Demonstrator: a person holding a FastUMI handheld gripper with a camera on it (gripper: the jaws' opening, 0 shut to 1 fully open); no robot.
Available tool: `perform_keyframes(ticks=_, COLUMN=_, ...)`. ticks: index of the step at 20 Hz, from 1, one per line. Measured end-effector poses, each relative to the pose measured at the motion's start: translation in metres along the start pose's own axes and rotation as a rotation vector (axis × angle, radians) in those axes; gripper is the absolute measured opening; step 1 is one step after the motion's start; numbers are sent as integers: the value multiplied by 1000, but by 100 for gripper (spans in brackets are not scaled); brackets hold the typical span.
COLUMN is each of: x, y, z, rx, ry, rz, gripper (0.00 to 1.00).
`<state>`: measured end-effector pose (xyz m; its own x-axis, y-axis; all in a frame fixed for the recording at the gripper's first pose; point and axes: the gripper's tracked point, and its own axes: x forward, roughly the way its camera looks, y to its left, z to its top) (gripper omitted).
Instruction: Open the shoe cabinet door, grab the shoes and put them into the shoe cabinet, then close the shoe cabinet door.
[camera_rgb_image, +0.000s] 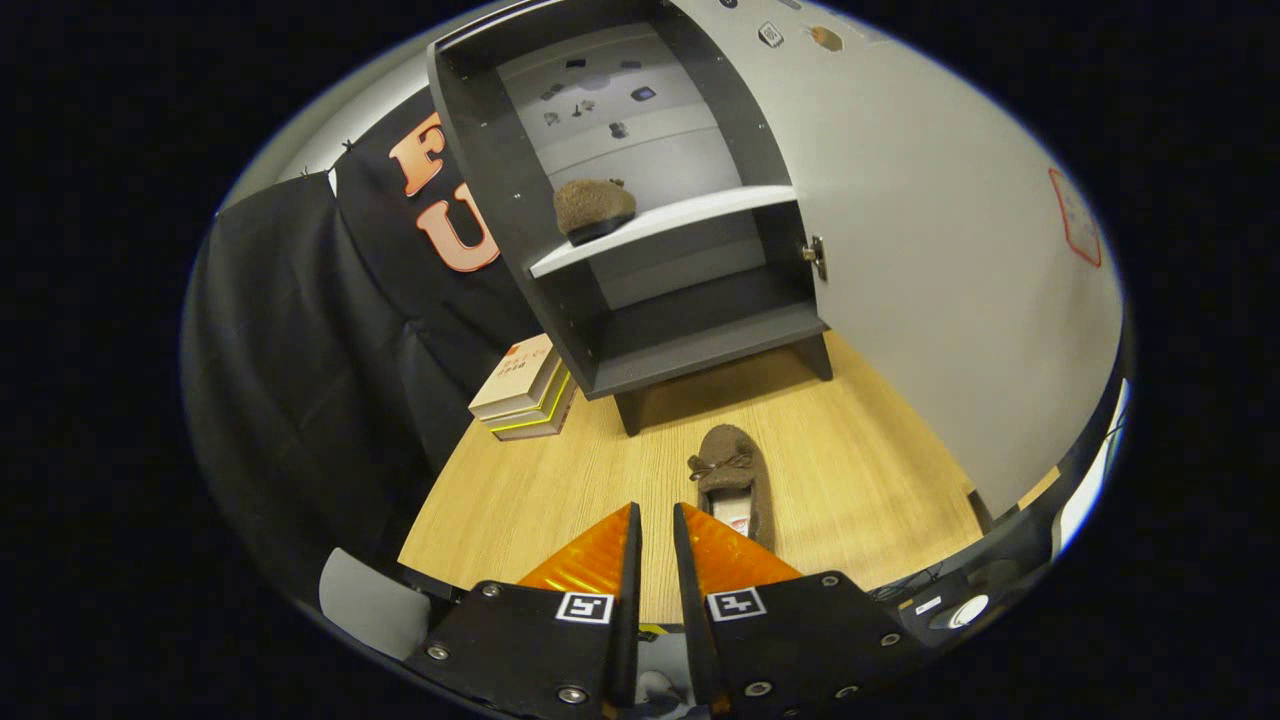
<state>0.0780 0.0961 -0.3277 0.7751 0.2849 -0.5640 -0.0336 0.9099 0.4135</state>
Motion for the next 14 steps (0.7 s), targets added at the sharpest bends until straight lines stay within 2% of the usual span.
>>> perform_keyframes(ticks=9, x=98, y=-25, z=-51, rx=20, ry=157, rz=-43, gripper=21)
perform_keyframes(ticks=14, x=134, y=-39, z=-67, rx=22, ry=224, rz=-61, gripper=21)
